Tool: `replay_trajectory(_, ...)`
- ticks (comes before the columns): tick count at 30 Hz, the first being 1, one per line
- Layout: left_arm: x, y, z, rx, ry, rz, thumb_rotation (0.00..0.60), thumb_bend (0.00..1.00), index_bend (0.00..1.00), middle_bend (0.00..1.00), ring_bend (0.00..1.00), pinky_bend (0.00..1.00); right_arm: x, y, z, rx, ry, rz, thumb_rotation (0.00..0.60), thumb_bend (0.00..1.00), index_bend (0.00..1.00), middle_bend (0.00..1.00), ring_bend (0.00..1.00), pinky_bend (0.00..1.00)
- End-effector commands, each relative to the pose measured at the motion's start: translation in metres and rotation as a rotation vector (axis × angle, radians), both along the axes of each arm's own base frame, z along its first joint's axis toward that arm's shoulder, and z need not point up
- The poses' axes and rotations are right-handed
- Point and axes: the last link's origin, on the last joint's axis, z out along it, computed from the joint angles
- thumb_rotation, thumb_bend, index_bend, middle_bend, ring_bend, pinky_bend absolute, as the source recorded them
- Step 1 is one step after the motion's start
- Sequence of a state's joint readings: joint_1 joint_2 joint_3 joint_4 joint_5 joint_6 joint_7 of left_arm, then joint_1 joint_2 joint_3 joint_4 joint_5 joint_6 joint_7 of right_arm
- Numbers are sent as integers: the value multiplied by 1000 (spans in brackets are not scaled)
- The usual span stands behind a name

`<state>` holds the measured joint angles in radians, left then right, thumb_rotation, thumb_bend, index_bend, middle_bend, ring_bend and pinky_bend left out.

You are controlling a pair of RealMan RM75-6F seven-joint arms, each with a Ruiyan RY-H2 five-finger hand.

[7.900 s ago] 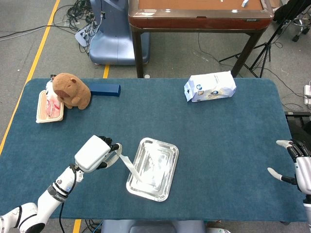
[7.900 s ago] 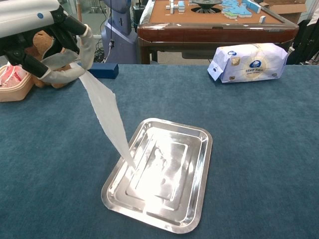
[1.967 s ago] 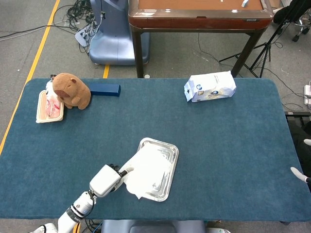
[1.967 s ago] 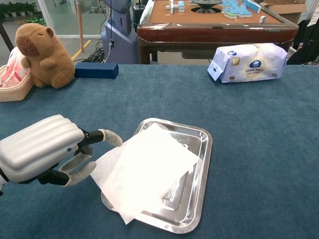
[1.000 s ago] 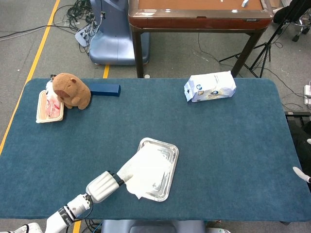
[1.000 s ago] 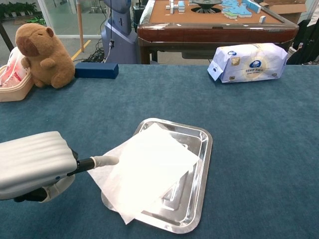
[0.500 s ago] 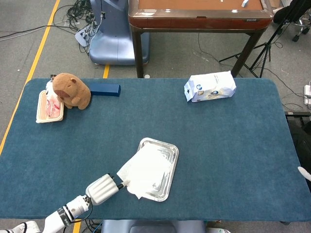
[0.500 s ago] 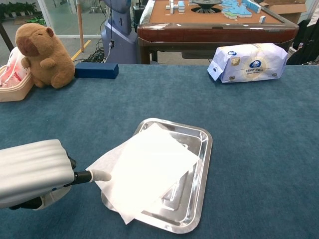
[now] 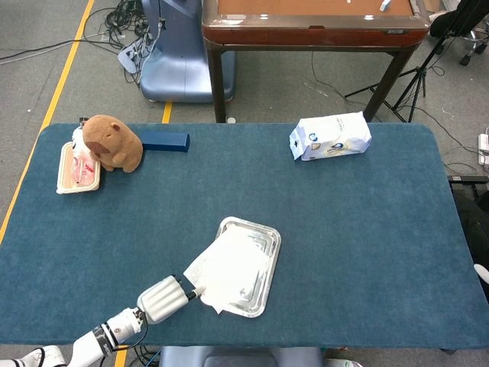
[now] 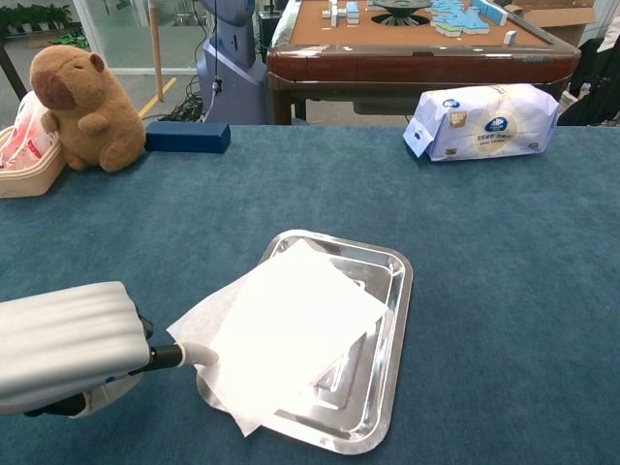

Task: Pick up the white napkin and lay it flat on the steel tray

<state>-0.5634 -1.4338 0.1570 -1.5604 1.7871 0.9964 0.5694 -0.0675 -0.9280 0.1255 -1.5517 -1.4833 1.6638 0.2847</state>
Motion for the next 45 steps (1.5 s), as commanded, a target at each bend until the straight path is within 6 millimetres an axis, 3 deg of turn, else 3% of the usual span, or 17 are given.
replay_trajectory(1, 0, 0, -1, -3, -1, 1, 600, 789, 175, 908, 607, 678, 2, 0, 2, 10, 14, 5, 600, 0, 267, 302, 172, 363)
replay_trajectory(28, 3, -9, -14, -58, -1, 7, 600, 789, 199, 908, 607, 678, -1, 7, 12, 24, -25, 16, 600, 0, 268, 302, 172, 363)
replay_trajectory(39, 12, -14, -14, -74, -31, -27, 600, 790, 74, 910, 607, 678, -1, 8, 16, 17, -66, 33, 600, 0, 282, 308, 172, 363)
replay_trajectory(45, 14, -13, -16, -71, -20, -29, 600, 790, 72, 910, 608, 678, -2, 8, 19, 3, -75, 31, 600, 0, 282, 309, 172, 363)
